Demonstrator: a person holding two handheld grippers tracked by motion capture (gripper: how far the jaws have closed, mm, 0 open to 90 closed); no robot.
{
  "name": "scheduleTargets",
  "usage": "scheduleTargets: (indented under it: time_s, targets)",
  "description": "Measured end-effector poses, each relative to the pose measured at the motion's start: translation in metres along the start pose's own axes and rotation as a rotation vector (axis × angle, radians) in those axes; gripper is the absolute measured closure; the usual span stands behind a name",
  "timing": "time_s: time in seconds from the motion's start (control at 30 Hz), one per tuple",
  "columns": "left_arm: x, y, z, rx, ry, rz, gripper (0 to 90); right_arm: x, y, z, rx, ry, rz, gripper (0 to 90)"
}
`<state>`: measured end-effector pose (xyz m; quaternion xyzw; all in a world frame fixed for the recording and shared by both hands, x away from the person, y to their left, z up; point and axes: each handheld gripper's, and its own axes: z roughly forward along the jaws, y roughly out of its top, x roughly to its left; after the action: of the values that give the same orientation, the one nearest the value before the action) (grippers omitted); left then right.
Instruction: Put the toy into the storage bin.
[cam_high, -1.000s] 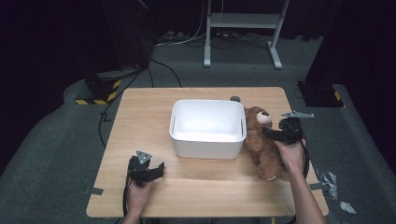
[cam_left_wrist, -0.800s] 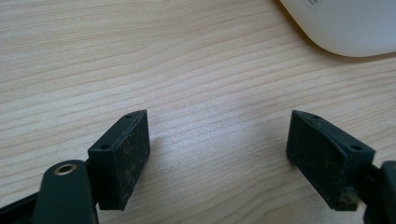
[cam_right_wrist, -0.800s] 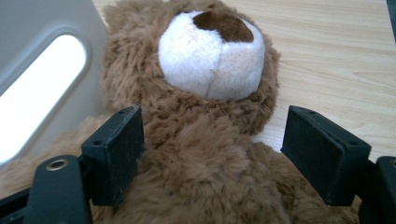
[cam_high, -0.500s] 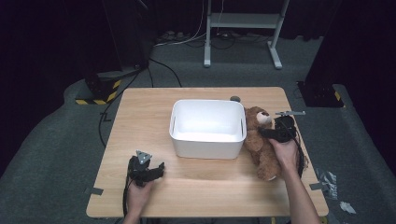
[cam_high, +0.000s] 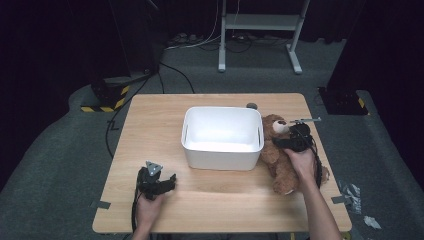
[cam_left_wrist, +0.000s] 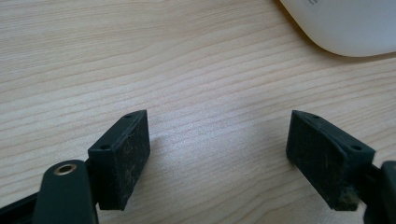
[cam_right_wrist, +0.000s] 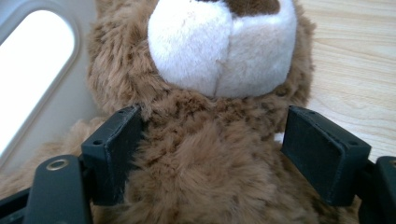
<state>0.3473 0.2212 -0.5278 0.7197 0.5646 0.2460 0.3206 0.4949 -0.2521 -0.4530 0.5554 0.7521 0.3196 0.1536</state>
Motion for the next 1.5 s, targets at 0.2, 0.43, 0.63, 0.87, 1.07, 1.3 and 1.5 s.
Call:
scheduleTargets:
  time_s: [0.2,0.43,0.63,0.87,1.07,1.3,1.5]
  targets:
    - [0.000,0.000,0.000,0.000,0.000,0.000,21.5,0.000,-0.001,0.008,0.025,0.009,0.003,20.6]
    - [0.000,0.000,0.000,0.000,0.000,0.000,21.5,0.000,-0.004,0.014,0.053,0.036,0.031,22.8]
    - [0.000,0.000,0.000,0.001,0.002,0.005,21.5,0.000,-0.004,0.017,0.067,0.060,0.028,31.4]
    - [0.000,0.000,0.000,0.001,0.003,0.008,21.5,-0.004,-0.005,0.015,0.076,0.080,0.026,49.8]
    - [0.000,0.000,0.000,0.001,0.001,0.007,21.5,-0.004,-0.006,0.011,0.067,0.078,0.009,62.0]
    - [0.001,0.000,0.001,-0.005,-0.002,0.008,21.6,-0.003,-0.009,0.001,0.006,0.077,-0.020,68.6]
    - [0.000,0.000,0.001,-0.004,0.000,0.002,21.6,-0.004,-0.014,-0.015,-0.082,0.100,-0.043,71.9]
